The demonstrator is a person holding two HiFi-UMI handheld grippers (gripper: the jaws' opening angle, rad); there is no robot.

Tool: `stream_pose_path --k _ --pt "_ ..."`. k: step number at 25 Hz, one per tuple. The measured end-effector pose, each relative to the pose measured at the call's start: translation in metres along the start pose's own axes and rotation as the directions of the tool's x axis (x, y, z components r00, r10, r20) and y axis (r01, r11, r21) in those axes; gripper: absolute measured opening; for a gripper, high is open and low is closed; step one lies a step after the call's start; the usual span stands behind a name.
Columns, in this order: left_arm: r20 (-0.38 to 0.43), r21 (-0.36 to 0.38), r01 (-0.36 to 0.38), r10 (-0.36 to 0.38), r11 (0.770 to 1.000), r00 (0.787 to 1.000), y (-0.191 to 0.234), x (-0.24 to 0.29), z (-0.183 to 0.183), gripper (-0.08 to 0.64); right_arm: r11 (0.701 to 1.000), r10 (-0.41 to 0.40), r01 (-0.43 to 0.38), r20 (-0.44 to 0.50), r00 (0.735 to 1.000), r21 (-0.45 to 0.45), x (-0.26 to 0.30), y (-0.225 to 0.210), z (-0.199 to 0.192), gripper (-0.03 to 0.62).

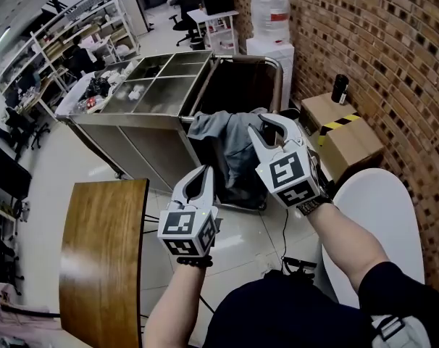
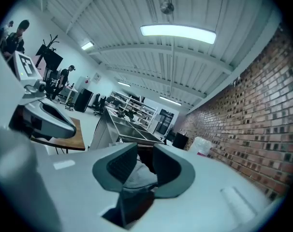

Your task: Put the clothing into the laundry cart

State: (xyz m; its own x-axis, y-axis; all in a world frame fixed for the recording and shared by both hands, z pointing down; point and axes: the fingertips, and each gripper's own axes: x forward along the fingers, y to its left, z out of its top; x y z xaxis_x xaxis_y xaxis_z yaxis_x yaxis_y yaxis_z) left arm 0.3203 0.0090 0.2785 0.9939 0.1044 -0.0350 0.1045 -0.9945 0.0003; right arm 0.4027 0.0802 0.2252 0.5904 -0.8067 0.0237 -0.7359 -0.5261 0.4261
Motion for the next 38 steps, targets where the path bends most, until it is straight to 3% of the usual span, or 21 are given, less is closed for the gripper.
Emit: stream_pose_path --k 7,21,25,38 --pt "0.025 0.015 0.029 -0.03 0.999 0.999 -0.03 -0.038 0.017 0.003 0.998 0.009 -0.013 0.069 0.998 0.058 -0.054 0.036 0.013 0.053" --pt "0.052 0.028 0.071 -0.073 0.997 0.996 -0.081 -0.082 0.033 0.003 0.996 0.016 -0.025 0.09 0.996 0.09 -0.137 0.083 0.027 0.002" --pt "0.056 0.03 0.089 -0.09 0.996 0.994 -0.092 -0.087 0.033 0.003 0.982 0.014 -0.02 0.033 0.999 0.187 -0.155 0.095 0.023 0.001" --pt "0.07 0.054 0.109 -0.113 0.993 0.991 -0.119 -0.092 0.044 0.003 0.983 0.002 -0.005 0.017 1.0 0.182 -0.172 0.097 0.018 0.0"
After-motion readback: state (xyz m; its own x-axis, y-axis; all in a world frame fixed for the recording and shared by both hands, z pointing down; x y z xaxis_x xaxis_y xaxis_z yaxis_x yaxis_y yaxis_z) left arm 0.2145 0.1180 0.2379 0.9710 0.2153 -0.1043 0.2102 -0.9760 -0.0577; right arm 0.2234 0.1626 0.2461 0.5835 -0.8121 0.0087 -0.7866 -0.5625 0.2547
